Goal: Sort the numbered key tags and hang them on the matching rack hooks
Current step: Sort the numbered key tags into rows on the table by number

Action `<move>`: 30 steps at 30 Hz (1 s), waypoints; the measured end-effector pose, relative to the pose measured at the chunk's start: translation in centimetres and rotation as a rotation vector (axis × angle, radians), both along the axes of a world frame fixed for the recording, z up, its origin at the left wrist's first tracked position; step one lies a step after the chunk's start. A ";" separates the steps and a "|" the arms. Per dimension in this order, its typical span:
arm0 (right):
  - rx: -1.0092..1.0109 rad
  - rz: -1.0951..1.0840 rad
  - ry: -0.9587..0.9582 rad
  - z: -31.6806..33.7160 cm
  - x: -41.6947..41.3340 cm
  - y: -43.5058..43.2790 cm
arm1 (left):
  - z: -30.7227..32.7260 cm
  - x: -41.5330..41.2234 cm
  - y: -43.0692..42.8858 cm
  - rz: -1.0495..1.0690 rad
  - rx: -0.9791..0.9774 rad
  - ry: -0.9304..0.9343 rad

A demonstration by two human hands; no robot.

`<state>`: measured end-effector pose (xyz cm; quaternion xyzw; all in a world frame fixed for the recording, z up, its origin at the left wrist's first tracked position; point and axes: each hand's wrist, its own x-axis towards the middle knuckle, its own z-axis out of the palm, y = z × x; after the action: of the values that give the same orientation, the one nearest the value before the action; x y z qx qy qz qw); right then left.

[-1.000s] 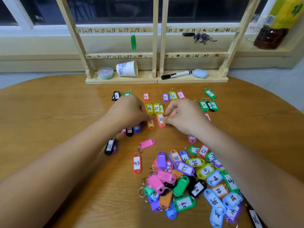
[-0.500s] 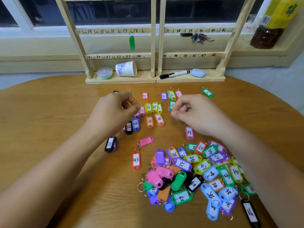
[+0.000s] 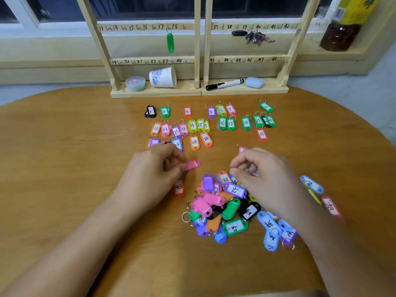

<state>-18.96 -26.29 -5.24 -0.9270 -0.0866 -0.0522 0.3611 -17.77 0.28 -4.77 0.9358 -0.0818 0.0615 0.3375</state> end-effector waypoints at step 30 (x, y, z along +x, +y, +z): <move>-0.126 0.247 0.019 0.5 5.0 4.0 | -1.7 1.5 0.2 -0.022 0.077 -0.114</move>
<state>-13.98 -22.28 -4.78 -0.9306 -0.1997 0.0069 0.3067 -16.24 0.44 -6.44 0.9420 -0.1137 0.1078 0.2967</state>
